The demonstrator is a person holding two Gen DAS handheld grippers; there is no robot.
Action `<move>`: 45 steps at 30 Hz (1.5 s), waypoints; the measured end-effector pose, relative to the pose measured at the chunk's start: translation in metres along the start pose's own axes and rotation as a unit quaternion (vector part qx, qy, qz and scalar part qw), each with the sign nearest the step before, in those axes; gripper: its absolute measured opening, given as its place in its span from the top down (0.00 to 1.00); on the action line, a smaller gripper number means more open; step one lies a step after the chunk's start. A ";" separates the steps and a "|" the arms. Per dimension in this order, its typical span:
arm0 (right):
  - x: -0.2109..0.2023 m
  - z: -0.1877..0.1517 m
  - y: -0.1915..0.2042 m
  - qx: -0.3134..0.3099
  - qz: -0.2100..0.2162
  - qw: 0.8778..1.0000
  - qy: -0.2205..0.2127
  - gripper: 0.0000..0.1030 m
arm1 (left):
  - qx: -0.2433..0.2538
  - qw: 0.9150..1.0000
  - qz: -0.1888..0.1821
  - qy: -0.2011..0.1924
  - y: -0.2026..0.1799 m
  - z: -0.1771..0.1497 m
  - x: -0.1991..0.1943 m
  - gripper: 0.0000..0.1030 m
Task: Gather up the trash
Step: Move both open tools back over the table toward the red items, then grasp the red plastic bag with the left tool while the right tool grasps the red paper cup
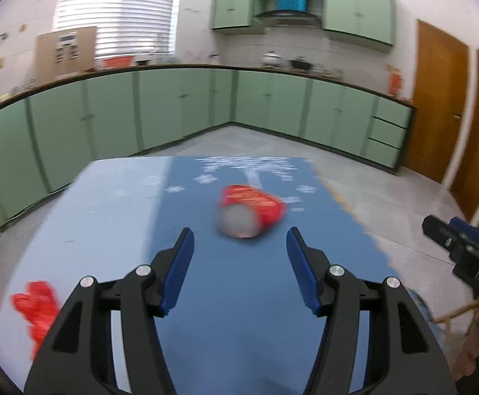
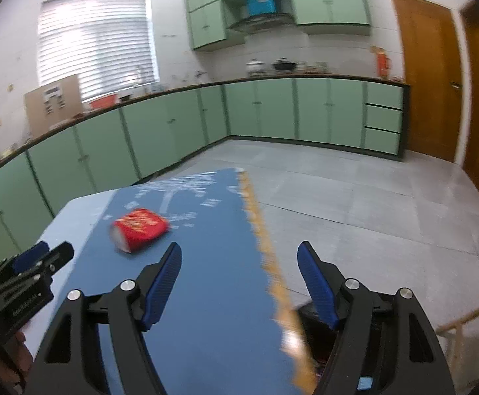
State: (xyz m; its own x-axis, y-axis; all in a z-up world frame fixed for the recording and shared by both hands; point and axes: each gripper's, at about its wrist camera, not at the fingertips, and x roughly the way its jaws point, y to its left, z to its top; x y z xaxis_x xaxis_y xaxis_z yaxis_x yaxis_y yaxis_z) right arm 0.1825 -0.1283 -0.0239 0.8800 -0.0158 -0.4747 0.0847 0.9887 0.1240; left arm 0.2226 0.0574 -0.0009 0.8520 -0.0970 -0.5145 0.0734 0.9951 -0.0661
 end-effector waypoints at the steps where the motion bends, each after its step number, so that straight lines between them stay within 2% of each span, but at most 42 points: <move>1: 0.003 0.000 0.008 -0.003 0.005 1.000 0.002 0.30 | -0.005 1.000 0.015 0.000 0.015 0.000 -0.002 0.44; 6: 0.030 -0.001 0.061 -0.027 0.027 0.999 0.013 0.30 | -0.017 0.997 0.072 0.002 0.067 -0.005 -0.013 0.41; 8: 0.037 -0.005 0.076 -0.033 0.032 0.999 0.017 0.30 | -0.024 0.995 0.093 0.006 0.085 -0.010 -0.017 0.36; 12: 0.046 -0.011 0.101 -0.048 0.037 0.998 0.022 0.30 | -0.037 0.991 0.129 0.021 0.114 -0.024 -0.024 0.33; 21: 0.053 -0.018 0.126 -0.068 0.038 0.997 0.027 0.30 | -0.068 0.987 0.126 0.068 0.140 -0.038 -0.011 0.32; 22: 0.054 -0.018 0.125 -0.066 0.039 0.997 0.028 0.30 | -0.068 0.987 0.124 0.075 0.141 -0.038 -0.009 0.34; 24: 0.055 -0.018 0.125 -0.062 0.039 0.997 0.030 0.30 | -0.068 0.987 0.122 0.082 0.140 -0.039 -0.004 0.47; 26: 0.057 -0.018 0.123 -0.061 0.038 0.997 0.030 0.30 | -0.072 0.987 0.117 0.088 0.142 -0.040 -0.002 0.64; 27: 0.057 -0.019 0.123 -0.060 0.039 0.997 0.031 0.30 | -0.072 0.987 0.116 0.089 0.143 -0.041 -0.003 0.69; 28: 0.057 -0.019 0.123 -0.059 0.039 0.997 0.031 0.30 | -0.073 0.987 0.114 0.089 0.143 -0.041 -0.003 0.81; 29: 0.058 -0.019 0.123 -0.060 0.040 0.997 0.032 0.30 | -0.072 0.987 0.113 0.088 0.142 -0.041 -0.003 0.86; 36: 0.061 -0.019 0.123 -0.059 0.040 0.997 0.033 0.30 | -0.071 0.991 0.091 0.070 0.133 -0.035 -0.007 0.94; 45: 0.084 -0.012 0.141 -0.060 0.031 0.996 0.049 0.30 | -0.082 0.994 0.071 0.029 0.133 0.002 0.001 0.96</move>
State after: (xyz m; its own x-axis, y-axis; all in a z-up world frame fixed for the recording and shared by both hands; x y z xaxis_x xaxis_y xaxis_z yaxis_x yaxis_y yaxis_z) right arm 0.2632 0.0118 -0.0564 0.8315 0.0544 -0.5529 -0.0303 0.9982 0.0526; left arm 0.2344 0.1896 -0.0082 0.8166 0.0379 -0.5759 -0.1346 0.9828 -0.1261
